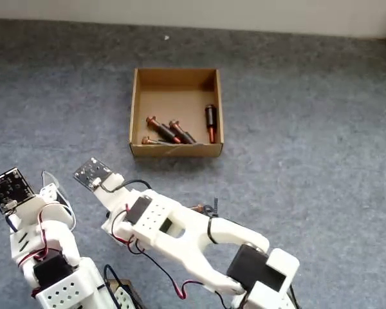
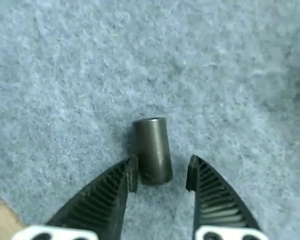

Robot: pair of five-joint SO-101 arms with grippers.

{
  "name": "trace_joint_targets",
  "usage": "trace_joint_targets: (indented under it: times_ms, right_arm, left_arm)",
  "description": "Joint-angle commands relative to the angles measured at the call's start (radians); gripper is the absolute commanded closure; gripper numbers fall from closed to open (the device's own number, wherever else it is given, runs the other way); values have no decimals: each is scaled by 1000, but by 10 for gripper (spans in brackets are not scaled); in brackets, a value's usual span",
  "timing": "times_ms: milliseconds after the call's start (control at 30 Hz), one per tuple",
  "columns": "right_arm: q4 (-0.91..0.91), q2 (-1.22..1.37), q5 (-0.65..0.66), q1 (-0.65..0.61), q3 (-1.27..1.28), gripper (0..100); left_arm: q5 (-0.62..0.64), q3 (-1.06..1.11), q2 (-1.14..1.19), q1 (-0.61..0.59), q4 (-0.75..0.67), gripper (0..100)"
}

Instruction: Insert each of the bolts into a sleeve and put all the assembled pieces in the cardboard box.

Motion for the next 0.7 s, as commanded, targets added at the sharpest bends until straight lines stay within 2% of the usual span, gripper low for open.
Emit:
trace_joint_targets:
  times_ms: [0, 133, 200, 367, 533, 667]
  right_arm:
    - [-16, 18, 0, -15, -65, 849]
    - [-13, 101, 9, -10, -117, 850]
    - [-12, 130, 69, -10, -134, 855]
    - [-7, 147, 203, -12, -139, 998]
    - [111, 122, 212, -2, -147, 994]
    - [125, -24, 212, 19, -134, 994]
  left_arm:
    - [15, -47, -7, -7, -21, 836]
    - [15, -47, -7, -7, -21, 836]
    - [15, -47, -7, -7, -21, 836]
    - [14, -47, -7, -8, -21, 836]
    - [14, -45, -7, -8, -21, 836]
    - [14, -45, -7, -8, -21, 836]
